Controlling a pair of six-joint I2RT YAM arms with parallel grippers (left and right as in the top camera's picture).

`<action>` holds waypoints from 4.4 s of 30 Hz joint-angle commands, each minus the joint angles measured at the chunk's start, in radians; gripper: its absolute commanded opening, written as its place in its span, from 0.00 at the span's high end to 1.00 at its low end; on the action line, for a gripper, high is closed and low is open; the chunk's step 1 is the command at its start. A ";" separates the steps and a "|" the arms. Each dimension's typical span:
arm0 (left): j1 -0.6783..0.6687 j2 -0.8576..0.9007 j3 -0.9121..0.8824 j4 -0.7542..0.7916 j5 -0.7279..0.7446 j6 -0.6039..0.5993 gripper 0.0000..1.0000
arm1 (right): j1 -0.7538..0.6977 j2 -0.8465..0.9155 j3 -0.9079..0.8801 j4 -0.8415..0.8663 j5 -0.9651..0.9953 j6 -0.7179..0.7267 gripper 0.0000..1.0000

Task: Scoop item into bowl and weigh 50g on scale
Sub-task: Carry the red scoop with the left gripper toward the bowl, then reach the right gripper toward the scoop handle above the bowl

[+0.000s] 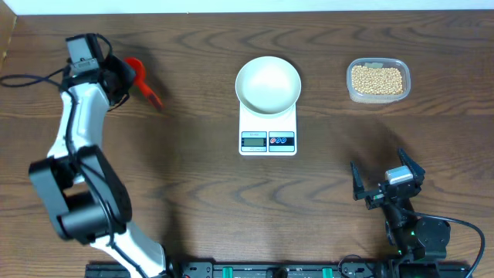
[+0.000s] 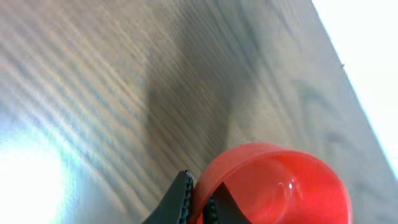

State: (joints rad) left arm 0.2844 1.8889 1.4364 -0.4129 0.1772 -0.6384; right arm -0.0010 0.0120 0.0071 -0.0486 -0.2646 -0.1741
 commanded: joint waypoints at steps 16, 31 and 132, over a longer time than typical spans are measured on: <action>-0.023 -0.045 0.000 -0.314 0.253 -0.451 0.93 | 0.006 -0.006 -0.002 -0.006 0.004 -0.007 0.01; -0.208 -0.142 0.000 -0.368 0.088 -0.430 0.93 | 0.006 -0.006 -0.002 -0.006 0.004 -0.007 0.01; -0.698 -0.257 0.000 -0.174 -0.028 -1.017 0.93 | 0.277 1.468 1.090 0.068 -0.605 0.654 0.47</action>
State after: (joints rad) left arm -0.4137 1.6215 1.4364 -0.5911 0.1371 -1.6321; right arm 0.2478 1.4811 1.0805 0.0181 -0.8948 0.4561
